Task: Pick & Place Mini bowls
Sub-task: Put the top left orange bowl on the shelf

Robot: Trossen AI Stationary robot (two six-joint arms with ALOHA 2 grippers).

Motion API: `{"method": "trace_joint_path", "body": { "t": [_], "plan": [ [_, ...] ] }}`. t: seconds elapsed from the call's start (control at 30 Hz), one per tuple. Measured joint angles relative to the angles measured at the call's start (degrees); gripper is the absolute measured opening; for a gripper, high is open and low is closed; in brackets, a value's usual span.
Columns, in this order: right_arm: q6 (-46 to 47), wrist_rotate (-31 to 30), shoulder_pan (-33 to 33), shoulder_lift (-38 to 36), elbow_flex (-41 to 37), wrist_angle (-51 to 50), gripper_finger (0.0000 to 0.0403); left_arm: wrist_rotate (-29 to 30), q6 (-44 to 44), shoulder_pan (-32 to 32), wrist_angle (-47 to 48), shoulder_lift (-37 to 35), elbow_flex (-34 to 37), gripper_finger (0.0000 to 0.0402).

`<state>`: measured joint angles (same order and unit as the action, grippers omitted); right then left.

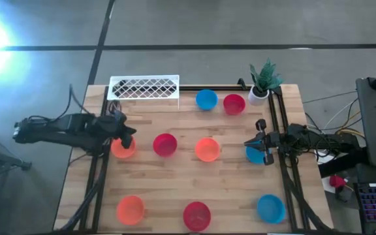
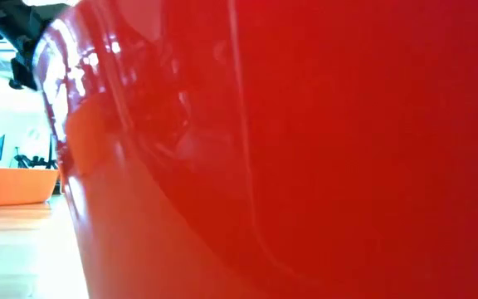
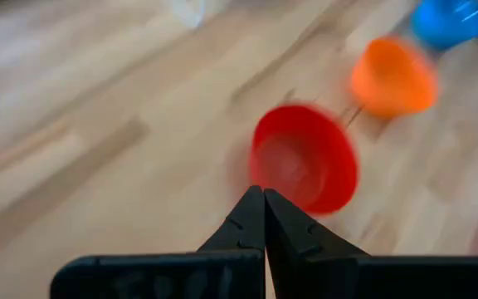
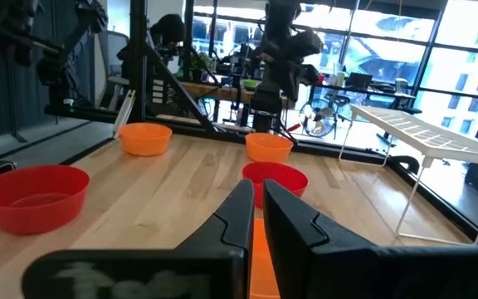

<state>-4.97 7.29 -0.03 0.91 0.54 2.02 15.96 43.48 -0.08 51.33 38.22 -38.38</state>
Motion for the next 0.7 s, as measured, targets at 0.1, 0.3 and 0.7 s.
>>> {"method": "trace_joint_path", "body": {
  "t": [0.1,0.3,0.7],
  "plan": [
    [0.00,-0.01,0.00,0.00,0.00,-0.01,0.0028,-1.71,4.32,0.00,5.35,4.21,-2.51,0.0000],
    [0.04,-0.02,0.00,0.00,0.00,0.00,0.0028,-4.50,4.59,0.00,11.45,11.15,-5.86,0.0000],
    [1.52,0.02,0.00,0.00,0.00,-0.02,0.0028,-9.63,8.04,0.00,11.30,18.42,-8.17,0.0000]
  ]
}}
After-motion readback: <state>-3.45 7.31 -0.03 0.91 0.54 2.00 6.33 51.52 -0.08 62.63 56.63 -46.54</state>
